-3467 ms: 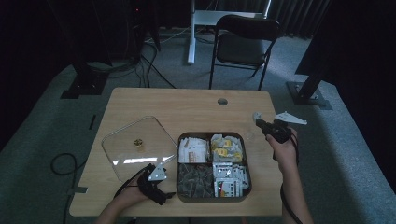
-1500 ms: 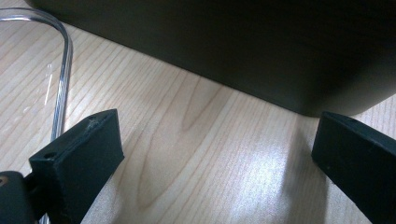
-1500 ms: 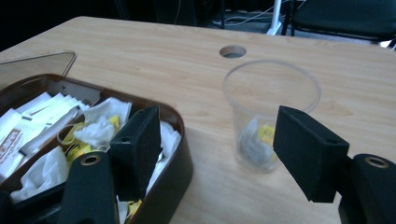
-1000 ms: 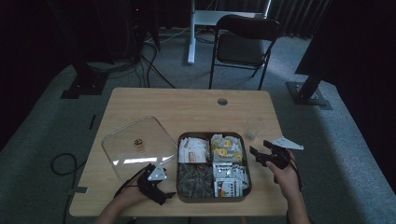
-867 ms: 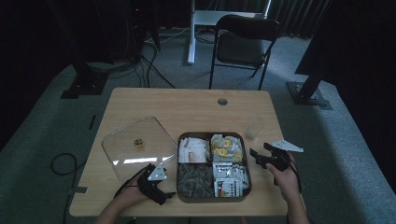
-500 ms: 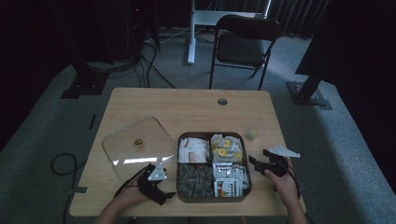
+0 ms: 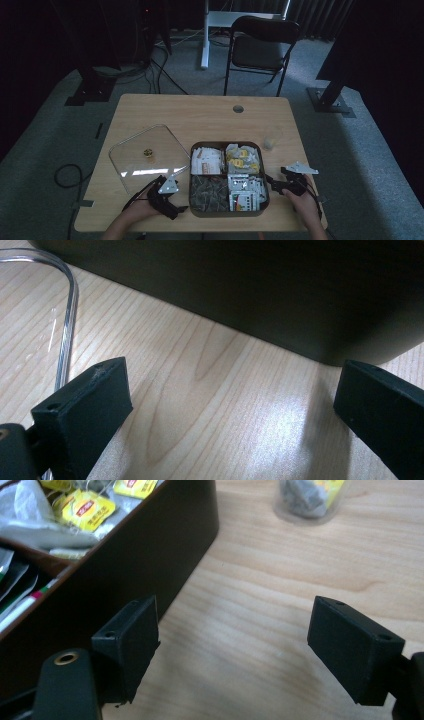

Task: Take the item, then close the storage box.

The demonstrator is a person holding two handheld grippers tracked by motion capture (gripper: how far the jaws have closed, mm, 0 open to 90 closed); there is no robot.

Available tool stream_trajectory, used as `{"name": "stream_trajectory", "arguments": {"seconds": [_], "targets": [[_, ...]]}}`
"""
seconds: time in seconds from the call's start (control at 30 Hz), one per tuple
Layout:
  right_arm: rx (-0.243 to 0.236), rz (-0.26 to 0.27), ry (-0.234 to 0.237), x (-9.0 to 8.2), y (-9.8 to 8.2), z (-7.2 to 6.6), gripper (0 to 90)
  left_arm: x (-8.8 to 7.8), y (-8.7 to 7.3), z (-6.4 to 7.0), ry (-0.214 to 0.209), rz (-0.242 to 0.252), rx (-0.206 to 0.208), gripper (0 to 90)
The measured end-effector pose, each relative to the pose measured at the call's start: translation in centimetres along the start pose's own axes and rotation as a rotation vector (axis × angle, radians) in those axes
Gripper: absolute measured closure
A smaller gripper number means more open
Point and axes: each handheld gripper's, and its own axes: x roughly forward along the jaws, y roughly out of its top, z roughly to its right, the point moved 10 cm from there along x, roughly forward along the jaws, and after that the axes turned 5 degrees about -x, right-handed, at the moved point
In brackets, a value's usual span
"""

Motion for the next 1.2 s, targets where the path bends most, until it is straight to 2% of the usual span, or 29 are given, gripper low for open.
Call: {"name": "stream_trajectory", "arguments": {"seconds": [0.37, 0.57, 0.83, 1.07, 1.2], "targets": [[-0.037, -0.078, -0.016, -0.1, -1.1, -0.2, 19.6, 0.0, 0.0, 0.0, 0.0, 0.0, 0.0, 1.8], [-0.08, -0.108, -0.053, 0.1, -1.3, -0.2, 19.0, 0.0, 0.0, 0.0, 0.001, 0.001, 0.0, 1.8], [-0.092, -0.115, -0.047, 0.2, -1.3, -0.3, 15.3, -0.1, -0.1, 0.0, 0.001, 0.002, -0.003, 2.0], [-0.086, -0.12, -0.053, 0.3, -1.3, -0.2, 13.5, -0.3, -0.2, -0.2, 0.019, 0.001, -0.009, 3.4], [-0.085, -0.119, -0.053, 0.3, -1.3, -0.2, 13.4, -0.7, -0.2, -0.5, 0.029, -0.003, -0.029, 3.4]]}}
